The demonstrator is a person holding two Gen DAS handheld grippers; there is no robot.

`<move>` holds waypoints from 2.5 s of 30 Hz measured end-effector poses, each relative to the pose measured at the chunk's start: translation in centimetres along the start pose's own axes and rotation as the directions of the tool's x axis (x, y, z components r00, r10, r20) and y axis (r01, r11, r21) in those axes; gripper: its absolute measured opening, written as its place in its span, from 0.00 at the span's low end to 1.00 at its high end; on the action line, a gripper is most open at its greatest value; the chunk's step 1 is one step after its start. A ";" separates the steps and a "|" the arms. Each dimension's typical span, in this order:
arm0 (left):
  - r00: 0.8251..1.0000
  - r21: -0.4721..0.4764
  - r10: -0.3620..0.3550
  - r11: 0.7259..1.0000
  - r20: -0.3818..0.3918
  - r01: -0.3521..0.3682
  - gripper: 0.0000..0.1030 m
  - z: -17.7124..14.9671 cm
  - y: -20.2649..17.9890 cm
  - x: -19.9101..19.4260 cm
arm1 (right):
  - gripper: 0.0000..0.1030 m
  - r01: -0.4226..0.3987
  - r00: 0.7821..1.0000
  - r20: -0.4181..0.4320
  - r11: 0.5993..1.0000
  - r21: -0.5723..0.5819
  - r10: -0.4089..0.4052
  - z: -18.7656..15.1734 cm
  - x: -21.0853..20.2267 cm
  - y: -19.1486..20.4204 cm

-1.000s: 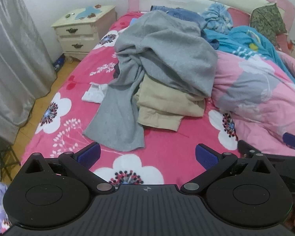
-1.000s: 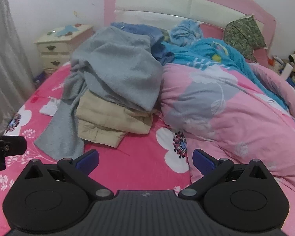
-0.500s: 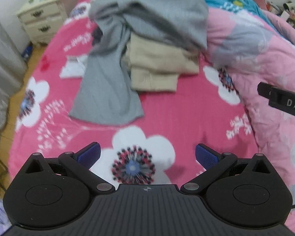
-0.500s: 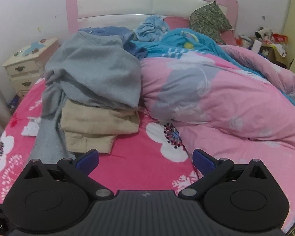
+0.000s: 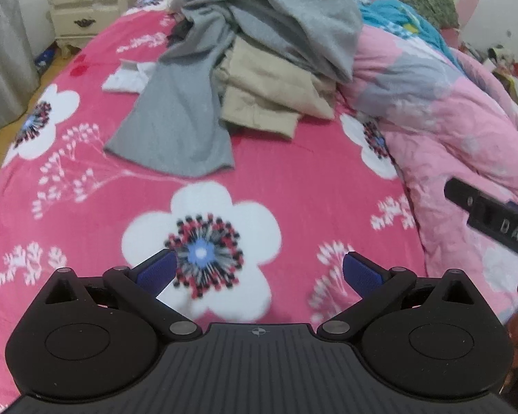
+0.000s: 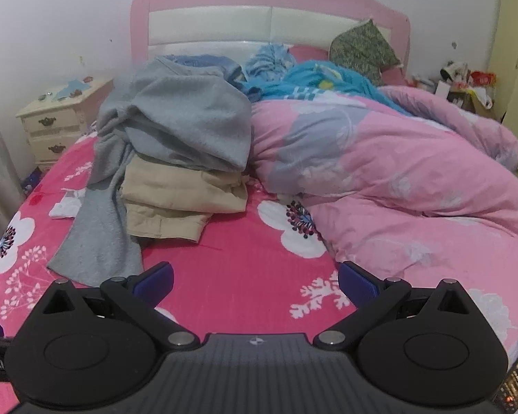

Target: Fold clothes

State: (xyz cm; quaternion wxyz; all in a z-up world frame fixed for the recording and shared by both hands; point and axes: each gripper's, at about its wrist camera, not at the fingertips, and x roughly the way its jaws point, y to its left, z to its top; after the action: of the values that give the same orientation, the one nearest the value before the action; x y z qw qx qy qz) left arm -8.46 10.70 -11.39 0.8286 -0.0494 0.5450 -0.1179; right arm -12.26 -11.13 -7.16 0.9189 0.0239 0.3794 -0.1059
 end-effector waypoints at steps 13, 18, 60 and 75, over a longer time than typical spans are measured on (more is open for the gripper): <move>0.980 0.027 0.182 0.983 0.079 -0.184 1.00 -5.0 -1.0 -3.2 | 1.00 0.029 0.998 -0.049 0.999 0.019 -0.028 -2.7 -3.7 -0.7; 0.970 0.009 0.205 0.978 0.127 -0.208 1.00 -4.8 -0.7 -4.4 | 1.00 0.045 0.998 -0.053 0.999 0.018 -0.044 -3.2 -4.3 -0.5; 0.946 0.010 0.238 0.969 0.220 -0.246 1.00 1.7 1.1 0.1 | 1.00 -0.036 0.998 -0.053 0.999 -0.020 0.035 -1.5 2.2 -1.4; 0.868 0.149 0.036 0.981 0.495 -0.126 0.73 26.8 3.9 7.0 | 0.77 -0.215 0.945 0.176 0.930 -0.298 0.276 16.2 19.0 4.7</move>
State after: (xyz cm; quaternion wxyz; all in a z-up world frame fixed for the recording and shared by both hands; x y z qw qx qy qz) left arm 19.23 11.50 -7.74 0.9448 0.0192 0.3064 -0.1143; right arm 13.07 -11.86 -9.15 0.9548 -0.0679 0.2826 0.0621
